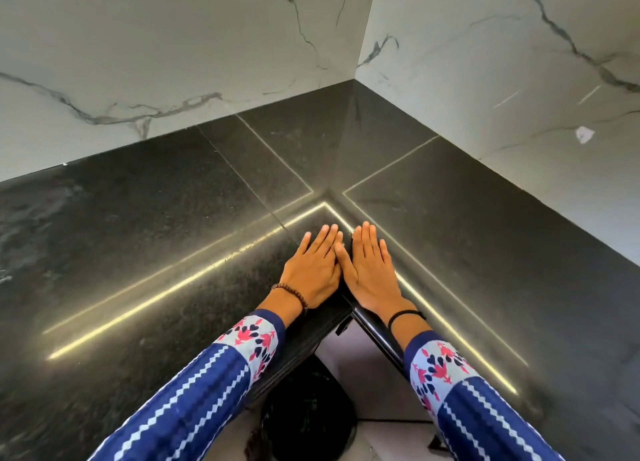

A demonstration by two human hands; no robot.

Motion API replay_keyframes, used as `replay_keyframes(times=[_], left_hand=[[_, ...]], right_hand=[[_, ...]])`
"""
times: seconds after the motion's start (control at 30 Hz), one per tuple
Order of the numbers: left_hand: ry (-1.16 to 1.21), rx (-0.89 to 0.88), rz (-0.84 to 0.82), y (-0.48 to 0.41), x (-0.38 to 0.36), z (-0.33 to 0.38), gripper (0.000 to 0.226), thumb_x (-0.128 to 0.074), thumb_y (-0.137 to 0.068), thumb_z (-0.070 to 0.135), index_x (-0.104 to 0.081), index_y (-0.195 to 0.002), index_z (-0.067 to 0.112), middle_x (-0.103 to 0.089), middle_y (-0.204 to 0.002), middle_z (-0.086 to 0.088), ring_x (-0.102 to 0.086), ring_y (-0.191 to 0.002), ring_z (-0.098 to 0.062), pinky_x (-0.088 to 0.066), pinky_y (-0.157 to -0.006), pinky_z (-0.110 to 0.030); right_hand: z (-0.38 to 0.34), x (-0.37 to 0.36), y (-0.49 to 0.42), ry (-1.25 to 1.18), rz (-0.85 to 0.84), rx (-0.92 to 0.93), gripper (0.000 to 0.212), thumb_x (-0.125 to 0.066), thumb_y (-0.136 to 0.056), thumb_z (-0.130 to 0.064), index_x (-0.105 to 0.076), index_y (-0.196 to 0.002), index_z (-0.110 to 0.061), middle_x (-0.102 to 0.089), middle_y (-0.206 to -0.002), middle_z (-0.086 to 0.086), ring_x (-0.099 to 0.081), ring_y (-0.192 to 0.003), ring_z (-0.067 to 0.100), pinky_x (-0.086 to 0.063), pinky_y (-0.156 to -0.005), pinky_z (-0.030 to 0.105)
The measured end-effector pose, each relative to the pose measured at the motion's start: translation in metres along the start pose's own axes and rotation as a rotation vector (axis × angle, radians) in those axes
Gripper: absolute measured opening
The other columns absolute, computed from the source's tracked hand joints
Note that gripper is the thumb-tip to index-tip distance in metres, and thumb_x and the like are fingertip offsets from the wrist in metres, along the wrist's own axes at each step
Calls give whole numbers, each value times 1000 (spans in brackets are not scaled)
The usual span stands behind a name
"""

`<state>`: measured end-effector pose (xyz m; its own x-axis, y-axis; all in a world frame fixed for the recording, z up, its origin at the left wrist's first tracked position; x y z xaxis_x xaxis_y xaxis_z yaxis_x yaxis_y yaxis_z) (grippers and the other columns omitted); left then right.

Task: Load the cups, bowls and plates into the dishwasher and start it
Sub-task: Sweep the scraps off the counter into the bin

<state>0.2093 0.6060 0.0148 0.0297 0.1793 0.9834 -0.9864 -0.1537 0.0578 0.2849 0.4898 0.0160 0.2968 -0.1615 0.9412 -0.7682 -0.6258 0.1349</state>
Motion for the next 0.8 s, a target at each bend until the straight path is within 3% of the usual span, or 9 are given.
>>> replay_keyframes(times=[0.17, 0.27, 0.37, 0.53, 0.67, 0.8], left_hand=[[134, -28, -40, -28, 7, -10, 69, -25, -102, 39, 8, -154, 9, 11, -163, -5, 12, -150, -16, 7, -123, -38], [239, -59, -61, -35, 8, -15, 78, -37, -99, 37, 10, -154, 9, 10, -164, -4, 10, -150, -12, 11, -122, -34], [264, -112, -63, -29, 8, -18, 80, -39, -100, 45, 8, -155, 11, 8, -163, 1, 9, -149, -6, 15, -119, -29], [315, -148, -83, -7, 8, -12, 85, -42, -98, 52, 8, -155, 12, 6, -164, 2, 9, -148, -3, 18, -115, -21], [336, -132, -70, 11, 8, -5, 86, -42, -98, 53, 6, -156, 12, 4, -164, 2, 7, -148, -3, 17, -115, -20], [447, -68, -87, 26, 13, 2, 84, -47, -97, 50, 2, -157, 18, 0, -164, 7, 5, -147, -5, 11, -116, -21]], right_hand=[[9, 12, -24, -133, 34, 6, 88, -23, -97, -68, 3, -160, -12, 4, -168, 1, 7, -153, 6, 8, -124, 27], [8, 23, -17, -162, 24, 95, 80, -30, -99, -65, -7, -161, -20, -4, -167, -7, 7, -145, -5, 7, -122, 21], [6, 29, 5, -167, -48, 152, 75, -35, -100, -62, -6, -161, -28, -4, -163, -17, 9, -137, -8, 5, -113, 15], [7, 20, 24, -197, -55, 163, 88, -28, -91, -77, -4, -161, -29, -7, -167, -10, 2, -152, 10, -7, -123, 32], [11, 14, 35, -201, -51, 186, 90, -24, -89, -83, -5, -161, -31, -11, -167, -12, 2, -151, 9, -11, -123, 36], [14, 10, 45, -326, -71, 147, 83, -31, -90, -82, -13, -159, -38, -18, -165, -15, -11, -154, 11, -20, -125, 44]])
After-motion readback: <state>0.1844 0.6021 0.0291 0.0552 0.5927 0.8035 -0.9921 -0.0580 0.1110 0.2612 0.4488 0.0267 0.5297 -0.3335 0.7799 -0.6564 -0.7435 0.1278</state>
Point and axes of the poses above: each hand's wrist, its own y-axis away from the middle knuckle, its own x-axis out of the back of the hand, z = x × y, the point moved 1 cm from there along -y, towards the middle knuckle
